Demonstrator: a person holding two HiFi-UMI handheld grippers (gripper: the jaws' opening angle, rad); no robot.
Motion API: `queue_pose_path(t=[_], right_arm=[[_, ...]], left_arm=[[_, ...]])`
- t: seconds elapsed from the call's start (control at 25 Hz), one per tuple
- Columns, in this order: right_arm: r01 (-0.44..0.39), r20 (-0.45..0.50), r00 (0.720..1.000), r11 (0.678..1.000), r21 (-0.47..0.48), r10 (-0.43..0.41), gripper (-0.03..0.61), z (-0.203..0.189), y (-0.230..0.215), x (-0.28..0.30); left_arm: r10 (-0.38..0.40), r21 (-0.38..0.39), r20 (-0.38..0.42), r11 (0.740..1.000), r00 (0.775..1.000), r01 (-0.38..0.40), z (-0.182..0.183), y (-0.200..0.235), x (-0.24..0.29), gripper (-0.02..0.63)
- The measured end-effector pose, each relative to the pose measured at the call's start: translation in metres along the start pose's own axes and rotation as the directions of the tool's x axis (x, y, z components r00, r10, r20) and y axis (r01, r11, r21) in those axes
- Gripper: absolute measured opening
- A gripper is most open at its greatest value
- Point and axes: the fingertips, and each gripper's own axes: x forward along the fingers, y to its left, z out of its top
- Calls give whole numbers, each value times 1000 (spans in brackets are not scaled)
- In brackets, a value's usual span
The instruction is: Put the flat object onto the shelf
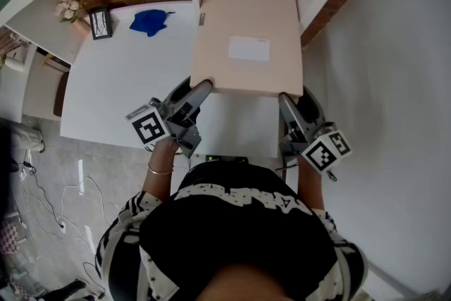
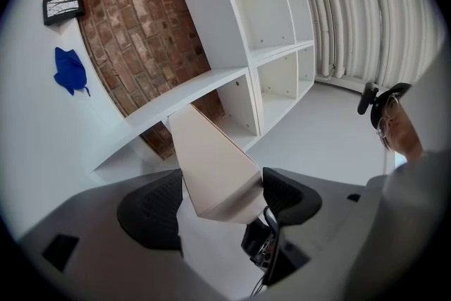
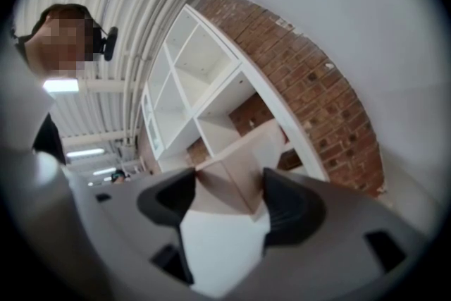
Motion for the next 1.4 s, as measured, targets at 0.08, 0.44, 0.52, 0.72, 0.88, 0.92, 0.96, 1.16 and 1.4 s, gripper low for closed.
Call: queue_pose_path(t=[0.08,0.44,0.52,0.72,0.88,0.92,0.96,1.16,1.4], right_arm=[[1,6,1000,1000,0,-1,316,2,-1,1],[-6,14,1000,1000,8,5,302,5,-1,7],[-7,17,1000,1000,11,7,301,5,-2,7],[-11,21,1000,1000,15,10,295,7,-3,9],[-9,23,1000,1000,30,8,282,7,-5,11],[-8,25,1000,999,35,7,281,6,-5,11],[-7,27,1000,999,36,6,279,7,-5,11],[-6,34,999,999,40,4,276,11,-8,14],[-8,37,999,999,42,7,275,13,-13,19]], left_arm=[[-4,9,2,1000,1000,4,0,0,1,368],[85,128,-33,989,996,-80,-2,3,-6,367],[88,135,-19,987,996,-85,2,3,-7,365],[97,207,9,973,995,-97,9,4,-8,303],[107,228,17,968,994,-108,14,4,-7,291],[110,236,16,966,994,-111,14,4,-7,290],[112,242,15,964,994,-112,14,4,-6,288],[118,262,13,958,993,-117,16,4,-4,274],[127,270,14,955,992,-126,19,6,2,270]])
